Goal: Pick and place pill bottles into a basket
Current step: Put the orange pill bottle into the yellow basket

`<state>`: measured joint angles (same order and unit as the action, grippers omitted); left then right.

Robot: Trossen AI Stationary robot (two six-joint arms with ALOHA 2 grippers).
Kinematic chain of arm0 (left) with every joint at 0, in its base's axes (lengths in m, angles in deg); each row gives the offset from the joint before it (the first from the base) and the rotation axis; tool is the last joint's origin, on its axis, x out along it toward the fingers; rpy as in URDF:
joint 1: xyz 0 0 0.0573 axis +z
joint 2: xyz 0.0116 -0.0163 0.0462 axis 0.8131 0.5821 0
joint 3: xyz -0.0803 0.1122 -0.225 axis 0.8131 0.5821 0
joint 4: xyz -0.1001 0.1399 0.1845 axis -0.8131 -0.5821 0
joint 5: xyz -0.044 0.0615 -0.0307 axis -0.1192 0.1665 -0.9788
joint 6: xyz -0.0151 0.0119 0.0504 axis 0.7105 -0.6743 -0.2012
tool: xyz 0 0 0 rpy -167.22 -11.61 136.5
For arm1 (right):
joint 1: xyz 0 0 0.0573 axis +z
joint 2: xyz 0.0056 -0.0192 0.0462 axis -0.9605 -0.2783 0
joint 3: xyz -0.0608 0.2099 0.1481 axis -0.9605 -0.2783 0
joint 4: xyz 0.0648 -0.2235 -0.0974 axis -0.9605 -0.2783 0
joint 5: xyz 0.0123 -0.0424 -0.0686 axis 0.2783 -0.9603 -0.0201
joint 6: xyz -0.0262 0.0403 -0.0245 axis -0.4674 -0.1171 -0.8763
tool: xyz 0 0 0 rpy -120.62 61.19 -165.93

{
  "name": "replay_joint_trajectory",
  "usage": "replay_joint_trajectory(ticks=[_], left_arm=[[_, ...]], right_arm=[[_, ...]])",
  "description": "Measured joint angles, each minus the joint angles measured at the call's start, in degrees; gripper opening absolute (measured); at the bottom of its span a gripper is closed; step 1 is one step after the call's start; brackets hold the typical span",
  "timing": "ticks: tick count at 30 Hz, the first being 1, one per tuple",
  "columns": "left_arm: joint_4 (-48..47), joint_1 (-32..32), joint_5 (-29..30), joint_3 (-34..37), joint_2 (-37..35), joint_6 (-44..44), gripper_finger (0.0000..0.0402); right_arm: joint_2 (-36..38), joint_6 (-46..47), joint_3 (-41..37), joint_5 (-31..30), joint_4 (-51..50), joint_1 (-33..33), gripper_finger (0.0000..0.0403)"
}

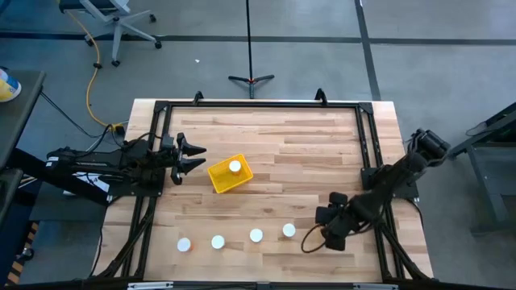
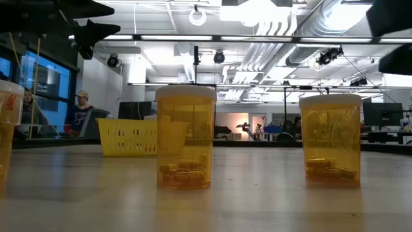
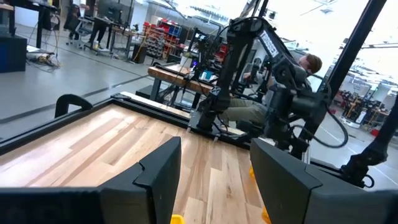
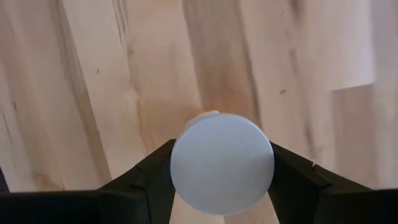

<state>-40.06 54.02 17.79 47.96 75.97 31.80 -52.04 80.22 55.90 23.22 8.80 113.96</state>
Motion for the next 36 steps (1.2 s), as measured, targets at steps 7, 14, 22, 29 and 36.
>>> replay_joint_trajectory(ticks=[7, 14, 22, 29, 36], left_arm=[[-0.01, 0.00, 0.00, 0.00, 0.00, 0.00, 0.0227], [0.00, 0.00, -0.02, 0.00, 0.00, -0.02, 0.0227], [0.00, 0.00, 0.00, 0.00, 0.00, -0.02, 0.0227], [-0.02, 0.00, 0.00, 0.00, 0.00, -2.54, 0.0227], [-0.39, 0.00, 0.00, 0.00, 0.00, -3.02, 0.0227]], right_arm=[[6.76, -4.90, 0.00, -3.77, -0.45, -4.22, 0.0201], [11.21, -14.91, 2.10, -9.51, 0.54, -10.96, 0.0201], [9.65, -29.43, 10.40, -10.05, 3.44, -20.17, 0.0201], [2.93, -40.93, 17.31, -2.84, 4.90, -28.29, 0.0201], [-5.52, -51.78, 27.74, -0.06, 5.14, -33.74, 0.0201]])
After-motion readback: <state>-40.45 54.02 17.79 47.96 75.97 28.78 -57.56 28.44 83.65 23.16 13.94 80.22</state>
